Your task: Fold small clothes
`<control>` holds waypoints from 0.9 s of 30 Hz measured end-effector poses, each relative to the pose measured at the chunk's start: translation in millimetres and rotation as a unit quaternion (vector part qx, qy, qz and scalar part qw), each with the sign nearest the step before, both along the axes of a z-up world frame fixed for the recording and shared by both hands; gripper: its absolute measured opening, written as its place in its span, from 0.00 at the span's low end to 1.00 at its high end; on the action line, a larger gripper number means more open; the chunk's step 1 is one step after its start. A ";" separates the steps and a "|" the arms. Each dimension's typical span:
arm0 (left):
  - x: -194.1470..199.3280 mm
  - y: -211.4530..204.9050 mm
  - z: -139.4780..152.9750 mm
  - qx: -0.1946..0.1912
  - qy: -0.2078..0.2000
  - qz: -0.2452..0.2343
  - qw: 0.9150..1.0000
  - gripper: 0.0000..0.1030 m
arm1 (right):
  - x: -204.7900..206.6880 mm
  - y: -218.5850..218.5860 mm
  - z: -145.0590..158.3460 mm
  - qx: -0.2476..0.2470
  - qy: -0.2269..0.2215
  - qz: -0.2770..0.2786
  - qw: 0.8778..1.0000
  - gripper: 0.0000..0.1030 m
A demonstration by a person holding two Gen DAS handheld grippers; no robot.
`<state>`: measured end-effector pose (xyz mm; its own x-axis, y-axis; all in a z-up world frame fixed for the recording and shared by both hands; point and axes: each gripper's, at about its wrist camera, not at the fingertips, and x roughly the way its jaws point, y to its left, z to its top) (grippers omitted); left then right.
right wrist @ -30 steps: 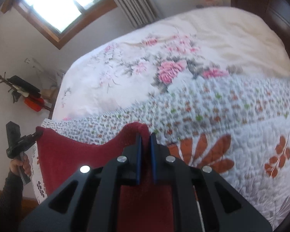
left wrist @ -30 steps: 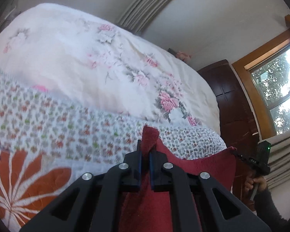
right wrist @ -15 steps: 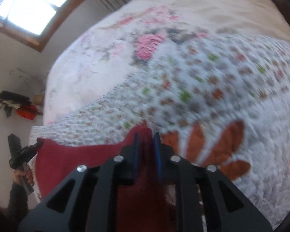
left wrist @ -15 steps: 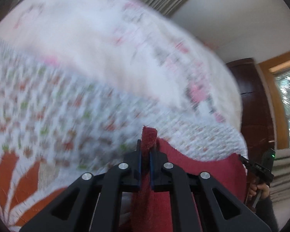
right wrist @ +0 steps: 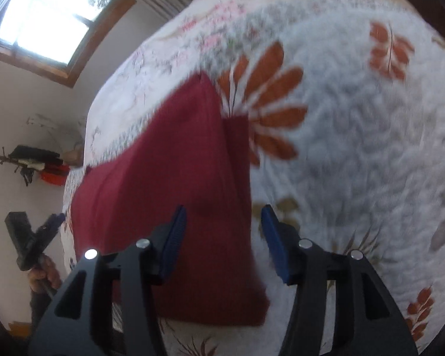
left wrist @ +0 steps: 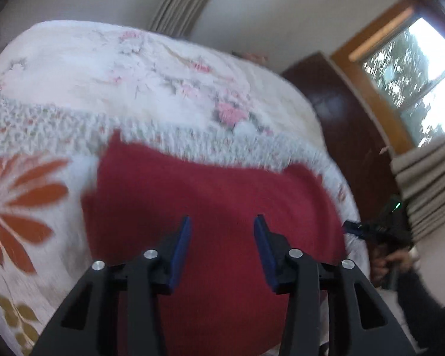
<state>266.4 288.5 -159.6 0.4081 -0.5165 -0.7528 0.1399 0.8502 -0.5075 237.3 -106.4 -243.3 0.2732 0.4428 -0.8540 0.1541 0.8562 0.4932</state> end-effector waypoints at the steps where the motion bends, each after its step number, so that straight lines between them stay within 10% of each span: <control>1: -5.3 -1.0 -15.1 0.006 0.019 0.006 1.000 0.42 | -3.1 3.8 -1.5 -0.010 0.006 0.014 1.000 0.06; 8: -17.0 14.6 -49.1 0.017 0.039 0.056 0.998 0.39 | -27.0 -7.6 -36.8 -0.029 0.056 -0.003 0.998 0.08; 17: -48.2 8.0 14.9 -0.002 -0.039 0.035 0.999 0.56 | -15.5 17.3 50.2 -0.019 -0.086 0.002 0.996 0.32; 23: -74.5 -4.4 -18.1 -0.030 0.001 0.043 0.999 0.61 | 45.4 61.4 10.2 0.053 -0.094 0.057 0.993 0.37; 27: -81.2 -0.5 -42.3 0.005 0.023 0.060 0.998 0.64 | 64.6 46.8 -22.8 0.030 -0.065 0.033 0.997 0.13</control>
<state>185.3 288.0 -202.0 0.4312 -0.4587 -0.7770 0.0136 0.8643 -0.5028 301.9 -59.6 -266.1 0.3486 0.5130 -0.7844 0.0301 0.8304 0.5564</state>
